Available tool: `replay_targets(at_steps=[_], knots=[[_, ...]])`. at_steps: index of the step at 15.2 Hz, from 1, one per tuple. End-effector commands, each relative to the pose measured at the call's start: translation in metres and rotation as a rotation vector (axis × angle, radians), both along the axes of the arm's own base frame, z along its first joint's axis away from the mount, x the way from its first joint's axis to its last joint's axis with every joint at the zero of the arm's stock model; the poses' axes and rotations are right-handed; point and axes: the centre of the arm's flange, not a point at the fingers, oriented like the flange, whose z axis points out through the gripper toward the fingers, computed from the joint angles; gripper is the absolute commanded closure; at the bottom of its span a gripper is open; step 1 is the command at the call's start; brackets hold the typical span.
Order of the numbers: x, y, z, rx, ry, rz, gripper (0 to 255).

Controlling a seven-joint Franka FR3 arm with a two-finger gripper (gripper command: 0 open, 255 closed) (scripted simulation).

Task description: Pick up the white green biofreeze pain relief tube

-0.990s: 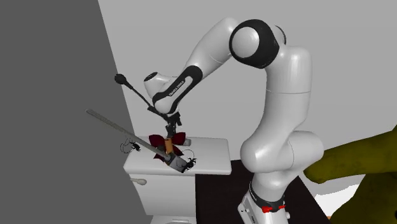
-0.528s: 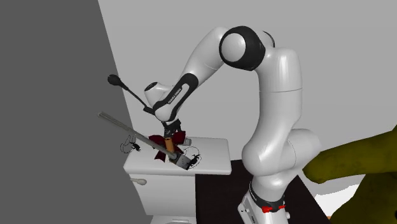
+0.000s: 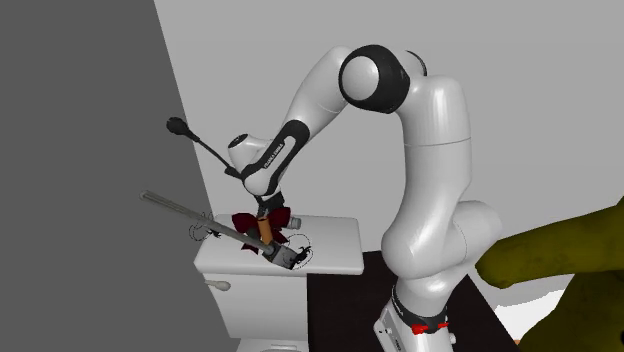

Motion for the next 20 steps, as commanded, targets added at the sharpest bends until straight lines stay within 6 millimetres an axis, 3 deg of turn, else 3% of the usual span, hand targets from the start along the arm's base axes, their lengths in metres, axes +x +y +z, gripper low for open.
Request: replay_targets(at_steps=[1,5,20], knots=[[0.000,0.000,0.000,0.000,0.000,0.000,255],[0.000,0.000,0.000,0.000,-0.001,-0.001,255],[0.000,0.000,0.080,0.000,-0.001,-0.001,255]])
